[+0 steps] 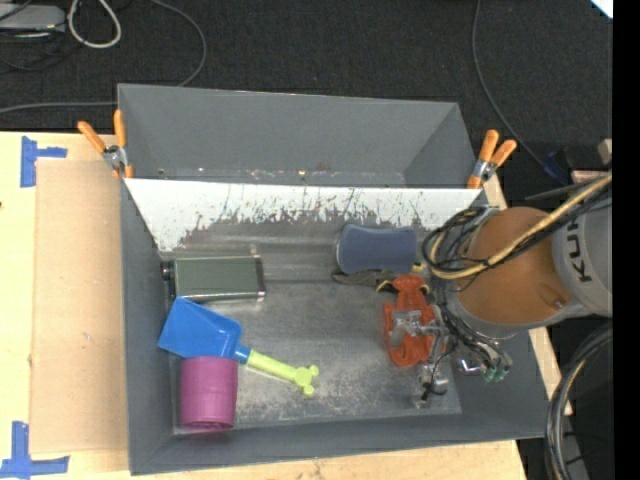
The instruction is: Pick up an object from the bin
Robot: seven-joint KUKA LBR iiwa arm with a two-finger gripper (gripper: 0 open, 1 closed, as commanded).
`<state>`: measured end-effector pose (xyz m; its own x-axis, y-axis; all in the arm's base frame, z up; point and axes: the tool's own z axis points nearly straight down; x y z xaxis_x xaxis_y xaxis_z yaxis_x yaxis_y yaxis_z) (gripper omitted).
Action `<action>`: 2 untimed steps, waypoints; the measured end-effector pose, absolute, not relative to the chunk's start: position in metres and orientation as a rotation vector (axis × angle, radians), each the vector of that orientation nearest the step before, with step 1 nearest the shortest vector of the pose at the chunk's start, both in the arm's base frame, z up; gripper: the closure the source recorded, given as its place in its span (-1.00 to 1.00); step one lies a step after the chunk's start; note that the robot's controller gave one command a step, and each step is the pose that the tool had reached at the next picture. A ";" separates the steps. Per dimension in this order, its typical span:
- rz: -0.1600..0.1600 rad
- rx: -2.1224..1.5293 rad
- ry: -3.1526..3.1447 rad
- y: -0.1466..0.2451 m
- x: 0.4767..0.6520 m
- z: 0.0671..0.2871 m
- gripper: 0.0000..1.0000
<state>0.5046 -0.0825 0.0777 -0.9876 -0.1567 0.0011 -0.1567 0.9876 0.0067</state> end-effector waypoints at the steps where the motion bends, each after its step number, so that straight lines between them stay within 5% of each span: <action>1: 0.001 0.138 -3.138 -0.136 0.519 0.069 -1.00; 2: -0.013 -0.101 -3.139 -0.120 0.556 0.070 -1.00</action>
Offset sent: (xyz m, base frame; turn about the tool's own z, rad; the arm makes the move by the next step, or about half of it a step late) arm 0.0518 -0.0381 -0.0077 0.2262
